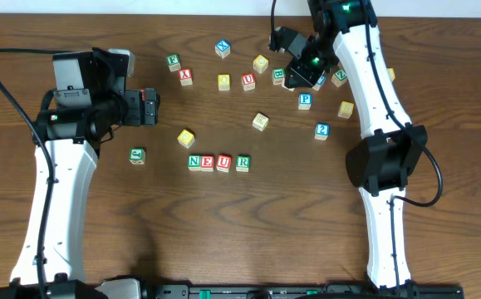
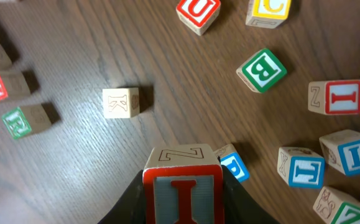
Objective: Spell out NEURIPS
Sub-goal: 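Lift the red I block and carry it toward the R block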
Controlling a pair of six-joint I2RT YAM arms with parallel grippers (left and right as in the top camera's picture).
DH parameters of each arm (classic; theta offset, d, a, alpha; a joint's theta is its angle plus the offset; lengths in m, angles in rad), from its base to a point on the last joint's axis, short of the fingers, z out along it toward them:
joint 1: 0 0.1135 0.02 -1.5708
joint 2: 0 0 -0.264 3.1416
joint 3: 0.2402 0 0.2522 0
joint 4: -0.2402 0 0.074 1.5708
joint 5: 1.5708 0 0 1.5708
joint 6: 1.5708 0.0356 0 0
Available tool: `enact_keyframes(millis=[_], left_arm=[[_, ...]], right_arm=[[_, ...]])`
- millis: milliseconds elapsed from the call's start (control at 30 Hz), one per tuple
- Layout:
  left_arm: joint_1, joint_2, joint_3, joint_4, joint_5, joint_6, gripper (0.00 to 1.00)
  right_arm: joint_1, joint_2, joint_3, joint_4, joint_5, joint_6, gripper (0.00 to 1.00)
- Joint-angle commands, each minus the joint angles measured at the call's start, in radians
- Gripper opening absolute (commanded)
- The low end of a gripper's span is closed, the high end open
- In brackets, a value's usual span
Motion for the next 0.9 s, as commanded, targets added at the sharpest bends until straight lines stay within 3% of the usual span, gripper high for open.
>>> enact_keyframes(millis=[0, 867], left_arm=[[0.003, -0.004, 0.023, 0.000, 0.013, -0.002, 0.98], [0.003, -0.004, 0.023, 0.000, 0.013, -0.001, 0.98]], right_arm=[[0.005, 0.010, 0.037, -0.007, -0.003, 0.074, 0.18], [0.033, -0.073, 0.028, 0.107, -0.016, 0.298, 0.15]])
